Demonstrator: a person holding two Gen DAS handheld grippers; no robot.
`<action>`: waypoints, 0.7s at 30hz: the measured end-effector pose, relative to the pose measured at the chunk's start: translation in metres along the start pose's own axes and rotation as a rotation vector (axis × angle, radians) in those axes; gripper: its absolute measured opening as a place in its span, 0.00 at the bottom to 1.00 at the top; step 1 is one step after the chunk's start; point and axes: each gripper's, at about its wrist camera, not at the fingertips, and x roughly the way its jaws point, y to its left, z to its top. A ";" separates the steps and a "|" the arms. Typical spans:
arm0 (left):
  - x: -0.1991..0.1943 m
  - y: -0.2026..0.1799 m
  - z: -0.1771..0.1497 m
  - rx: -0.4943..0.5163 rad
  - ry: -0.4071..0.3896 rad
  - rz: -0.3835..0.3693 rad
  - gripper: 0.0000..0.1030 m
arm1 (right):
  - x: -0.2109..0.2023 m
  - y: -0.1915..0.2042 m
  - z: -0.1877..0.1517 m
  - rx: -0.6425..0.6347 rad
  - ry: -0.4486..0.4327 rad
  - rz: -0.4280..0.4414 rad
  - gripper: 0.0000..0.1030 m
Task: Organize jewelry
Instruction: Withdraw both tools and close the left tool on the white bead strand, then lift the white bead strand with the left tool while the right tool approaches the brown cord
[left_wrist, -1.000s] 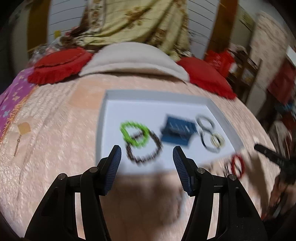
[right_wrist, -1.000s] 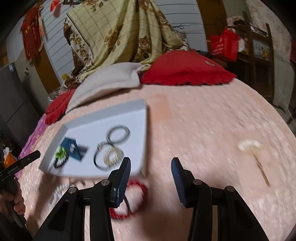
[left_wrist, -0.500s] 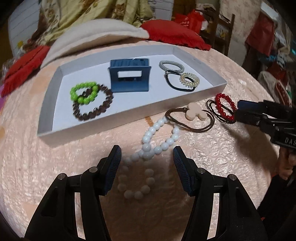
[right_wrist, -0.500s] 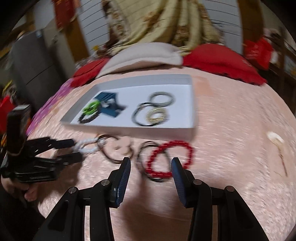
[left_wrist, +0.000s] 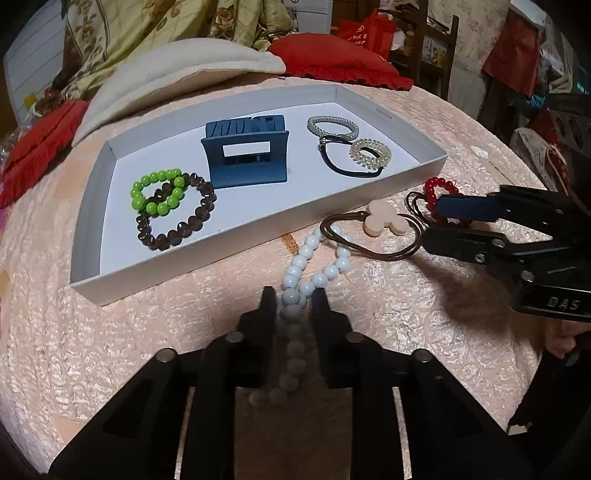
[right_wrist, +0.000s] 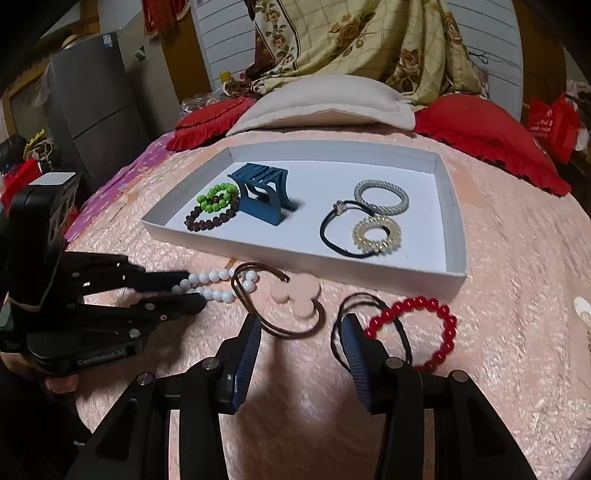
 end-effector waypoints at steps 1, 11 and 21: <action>0.000 0.001 0.000 -0.002 0.006 0.002 0.12 | 0.001 0.001 0.001 -0.003 -0.001 0.004 0.42; -0.003 0.020 -0.002 -0.048 0.023 0.022 0.09 | 0.036 0.006 0.019 -0.051 0.049 -0.003 0.42; -0.003 0.024 -0.002 -0.060 0.021 0.029 0.10 | 0.040 0.015 0.013 -0.164 0.072 -0.045 0.38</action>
